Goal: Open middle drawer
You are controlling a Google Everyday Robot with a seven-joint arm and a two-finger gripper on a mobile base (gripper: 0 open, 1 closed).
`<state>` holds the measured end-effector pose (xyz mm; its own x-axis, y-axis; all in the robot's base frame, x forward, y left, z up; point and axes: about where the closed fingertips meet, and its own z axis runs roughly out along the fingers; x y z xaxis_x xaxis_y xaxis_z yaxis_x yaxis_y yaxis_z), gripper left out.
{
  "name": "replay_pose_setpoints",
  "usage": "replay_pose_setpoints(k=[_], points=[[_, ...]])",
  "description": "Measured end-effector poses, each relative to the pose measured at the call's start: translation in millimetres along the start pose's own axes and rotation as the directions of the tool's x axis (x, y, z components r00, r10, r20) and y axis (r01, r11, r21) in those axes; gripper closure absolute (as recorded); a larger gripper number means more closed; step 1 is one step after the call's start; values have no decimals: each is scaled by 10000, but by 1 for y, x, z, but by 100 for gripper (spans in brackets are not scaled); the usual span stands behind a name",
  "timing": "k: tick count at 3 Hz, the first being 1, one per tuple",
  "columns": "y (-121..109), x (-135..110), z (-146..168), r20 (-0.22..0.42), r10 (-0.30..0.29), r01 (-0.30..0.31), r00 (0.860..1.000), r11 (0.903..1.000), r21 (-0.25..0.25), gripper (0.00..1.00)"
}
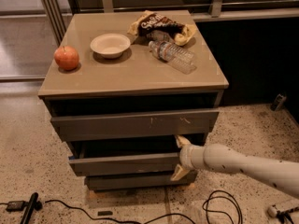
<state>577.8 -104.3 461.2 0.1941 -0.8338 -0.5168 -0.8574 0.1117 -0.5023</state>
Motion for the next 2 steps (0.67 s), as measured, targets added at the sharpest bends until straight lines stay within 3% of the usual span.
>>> replay_pose_setpoints(k=[1, 2], points=[[-5, 5, 18, -565, -507, 476, 9971, 9974, -540, 0], [-4, 7, 29, -720, -735, 674, 9947, 9942, -839, 0]])
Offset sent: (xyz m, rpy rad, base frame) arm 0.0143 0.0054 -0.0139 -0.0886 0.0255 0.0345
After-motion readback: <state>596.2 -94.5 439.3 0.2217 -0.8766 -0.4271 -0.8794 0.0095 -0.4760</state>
